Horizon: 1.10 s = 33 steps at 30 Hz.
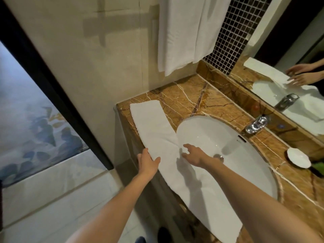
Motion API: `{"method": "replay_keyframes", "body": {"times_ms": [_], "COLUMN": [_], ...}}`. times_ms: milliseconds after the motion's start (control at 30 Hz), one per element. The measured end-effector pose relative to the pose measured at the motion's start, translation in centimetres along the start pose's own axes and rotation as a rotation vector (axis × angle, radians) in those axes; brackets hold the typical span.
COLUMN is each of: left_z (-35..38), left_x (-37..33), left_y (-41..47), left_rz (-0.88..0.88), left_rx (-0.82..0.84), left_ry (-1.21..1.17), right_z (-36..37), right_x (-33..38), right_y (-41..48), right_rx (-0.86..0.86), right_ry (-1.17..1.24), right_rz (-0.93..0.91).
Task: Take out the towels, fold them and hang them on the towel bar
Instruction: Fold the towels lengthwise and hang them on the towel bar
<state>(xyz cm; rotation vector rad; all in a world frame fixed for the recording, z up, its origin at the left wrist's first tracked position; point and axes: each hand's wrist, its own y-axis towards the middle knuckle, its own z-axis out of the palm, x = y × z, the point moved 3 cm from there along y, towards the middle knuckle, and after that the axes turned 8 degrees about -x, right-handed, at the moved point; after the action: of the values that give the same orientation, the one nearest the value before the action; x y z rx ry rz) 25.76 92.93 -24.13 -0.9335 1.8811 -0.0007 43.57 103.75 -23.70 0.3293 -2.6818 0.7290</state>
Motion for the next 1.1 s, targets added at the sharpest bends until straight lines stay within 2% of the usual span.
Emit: {"method": "replay_keyframes", "body": {"times_ms": [300, 567, 733, 933, 1100], "left_z": [2.6, 3.7, 3.2, 1.3, -1.9], "left_x": [1.7, 1.3, -0.4, -4.4, -9.0], "left_y": [-0.8, -1.1, -1.1, -1.3, -1.5], "left_rz": [-0.117, -0.122, -0.085, -0.036, 0.074], "left_rx": [0.008, -0.025, -0.013, -0.078, -0.127], "left_ry": [-0.090, -0.150, -0.231, -0.439, -0.453], "right_z": [3.8, 3.2, 0.5, -5.3, -10.1], "right_x": [-2.0, -2.6, -2.0, 1.3, 4.6], "right_y": [2.1, 3.5, 2.2, 0.9, -1.0], "right_rx": [0.043, -0.053, -0.017, -0.075, -0.118], "right_ry": [0.193, 0.409, 0.605, 0.719, 0.794], "right_rz": [0.049, 0.163, 0.199, 0.169, 0.119]}}
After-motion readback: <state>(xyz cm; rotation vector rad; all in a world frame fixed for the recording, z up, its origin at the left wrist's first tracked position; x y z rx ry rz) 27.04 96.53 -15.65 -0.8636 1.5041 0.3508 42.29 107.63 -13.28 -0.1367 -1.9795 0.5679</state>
